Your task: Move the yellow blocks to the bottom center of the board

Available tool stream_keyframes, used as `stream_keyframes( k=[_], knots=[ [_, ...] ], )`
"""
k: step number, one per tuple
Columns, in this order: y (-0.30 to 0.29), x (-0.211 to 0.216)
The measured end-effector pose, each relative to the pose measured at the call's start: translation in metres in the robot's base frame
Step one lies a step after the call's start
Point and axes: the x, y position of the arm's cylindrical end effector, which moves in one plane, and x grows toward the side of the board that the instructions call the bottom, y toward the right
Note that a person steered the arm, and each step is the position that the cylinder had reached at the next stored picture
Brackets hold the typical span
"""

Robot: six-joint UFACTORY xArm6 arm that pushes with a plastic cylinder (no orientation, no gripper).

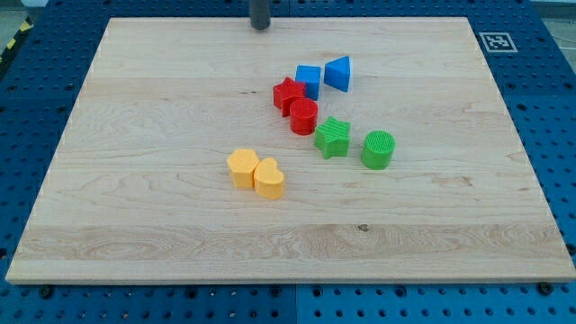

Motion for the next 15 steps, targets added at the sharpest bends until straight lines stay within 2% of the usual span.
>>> stream_keyframes(
  k=[4, 6, 7, 11, 13, 14, 15],
  knots=[
    [-0.042, 0.004],
    [-0.078, 0.049],
    [-0.076, 0.092],
    [-0.076, 0.143],
    [-0.076, 0.229],
    [-0.072, 0.264],
    [-0.025, 0.271]
  ],
)
